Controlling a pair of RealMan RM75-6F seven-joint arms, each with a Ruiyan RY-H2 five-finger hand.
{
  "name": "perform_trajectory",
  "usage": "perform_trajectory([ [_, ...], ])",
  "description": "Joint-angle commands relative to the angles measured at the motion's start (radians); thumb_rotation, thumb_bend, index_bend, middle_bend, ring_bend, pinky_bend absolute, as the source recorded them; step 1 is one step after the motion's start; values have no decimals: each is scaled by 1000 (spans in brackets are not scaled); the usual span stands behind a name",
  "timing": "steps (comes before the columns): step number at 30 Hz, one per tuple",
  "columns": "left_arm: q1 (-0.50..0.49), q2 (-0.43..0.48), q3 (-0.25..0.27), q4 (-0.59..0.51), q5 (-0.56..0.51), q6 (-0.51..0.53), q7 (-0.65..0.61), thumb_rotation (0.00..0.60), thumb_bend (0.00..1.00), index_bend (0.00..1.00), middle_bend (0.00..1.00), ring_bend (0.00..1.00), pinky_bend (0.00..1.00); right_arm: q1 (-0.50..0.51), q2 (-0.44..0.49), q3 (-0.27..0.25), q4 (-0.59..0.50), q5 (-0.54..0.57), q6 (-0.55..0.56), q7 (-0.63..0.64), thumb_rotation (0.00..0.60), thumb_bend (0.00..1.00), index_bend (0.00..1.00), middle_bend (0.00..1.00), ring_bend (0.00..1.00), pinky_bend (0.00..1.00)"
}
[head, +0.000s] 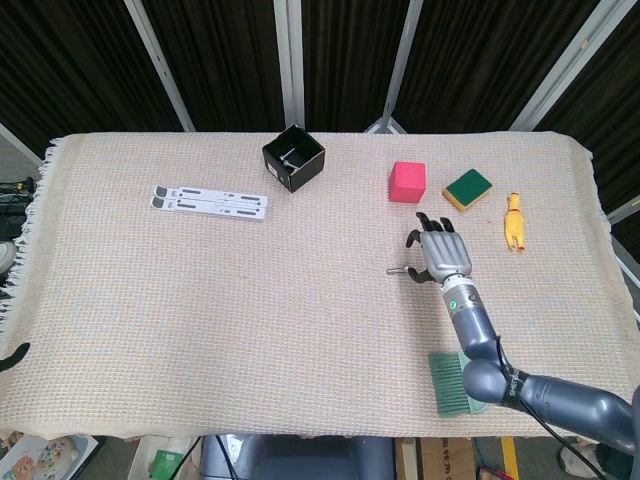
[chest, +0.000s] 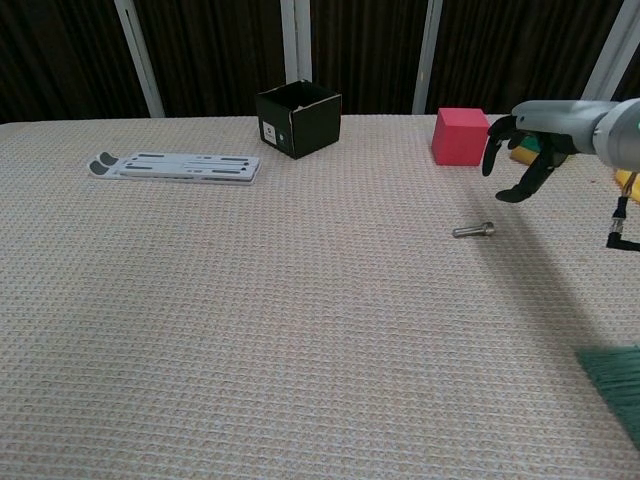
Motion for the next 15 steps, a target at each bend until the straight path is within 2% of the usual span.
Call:
perform_trajectory([
  [1, -1, 0, -1, 0, -3, -2, 2, 600, 235, 109, 0, 0, 0, 20, -52, -20, 56, 27, 16, -34, 600, 325, 417, 80, 143, 30],
  [9, -7, -5, -6, 2, -16, -7, 12, 600, 235, 109, 0, 0, 0, 22, -131, -53, 175, -16, 26, -51, 600, 326, 456, 80, 143, 30],
  [15, -13, -12, -7, 2, -21, -14, 28, 600, 234, 109, 0, 0, 0, 19, -167, -59, 211, -58, 33, -51, 600, 328, 467, 80, 143, 29],
])
